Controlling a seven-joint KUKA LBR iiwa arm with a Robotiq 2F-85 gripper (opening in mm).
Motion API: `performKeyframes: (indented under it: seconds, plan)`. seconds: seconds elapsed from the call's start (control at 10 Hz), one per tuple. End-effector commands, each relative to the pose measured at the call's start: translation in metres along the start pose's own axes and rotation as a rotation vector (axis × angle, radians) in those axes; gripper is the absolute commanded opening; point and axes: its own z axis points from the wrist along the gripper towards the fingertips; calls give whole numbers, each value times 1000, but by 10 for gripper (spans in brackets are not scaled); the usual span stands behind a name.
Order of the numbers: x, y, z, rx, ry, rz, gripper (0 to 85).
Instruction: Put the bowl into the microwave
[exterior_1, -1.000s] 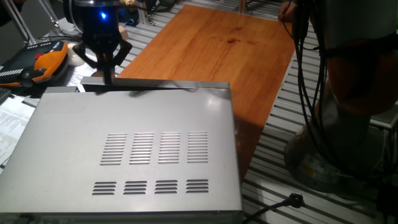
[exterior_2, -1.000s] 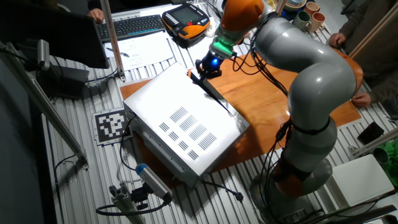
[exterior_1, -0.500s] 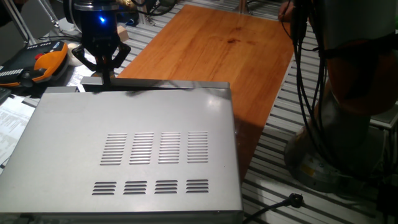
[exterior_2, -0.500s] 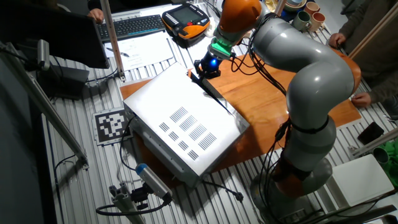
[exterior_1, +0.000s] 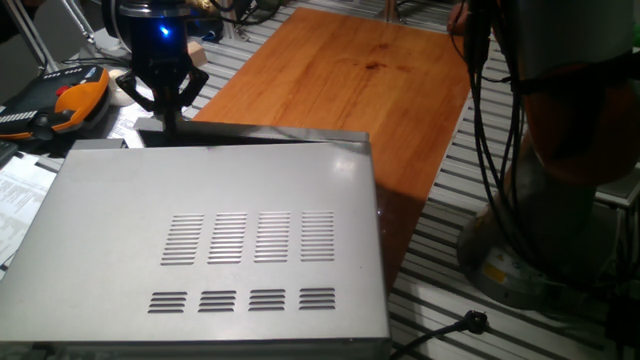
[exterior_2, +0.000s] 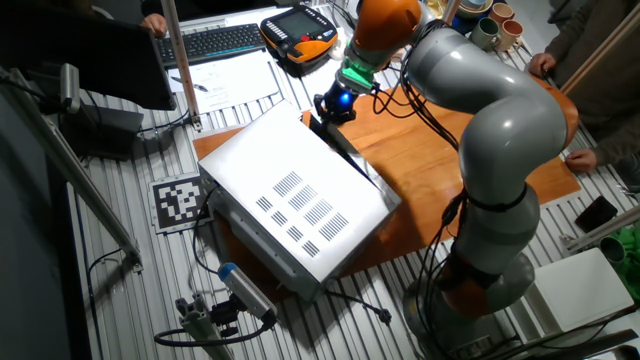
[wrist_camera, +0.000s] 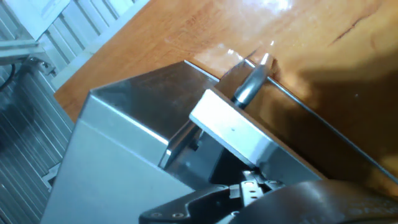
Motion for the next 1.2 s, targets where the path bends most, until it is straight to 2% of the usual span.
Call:
performKeyframes:
  seconds: [0.0, 0.2, 0.4, 0.7, 0.8, 0.9, 1.0, 1.1]
  plan:
    - [-4, -1, -8, 3, -2, -16, 0]
    - [-16, -11, -21, 30, 10, -54, 0]
    - [-31, -32, -32, 88, -17, -137, 0]
    - [-45, -61, -30, 153, -71, -240, 0]
    - [-49, -68, -29, 193, -87, -285, 0]
    - [-52, -74, -27, 215, -96, -312, 0]
    - [-54, -79, -26, 253, -110, -346, 0]
    - [-57, -85, -26, 303, -127, -385, 0]
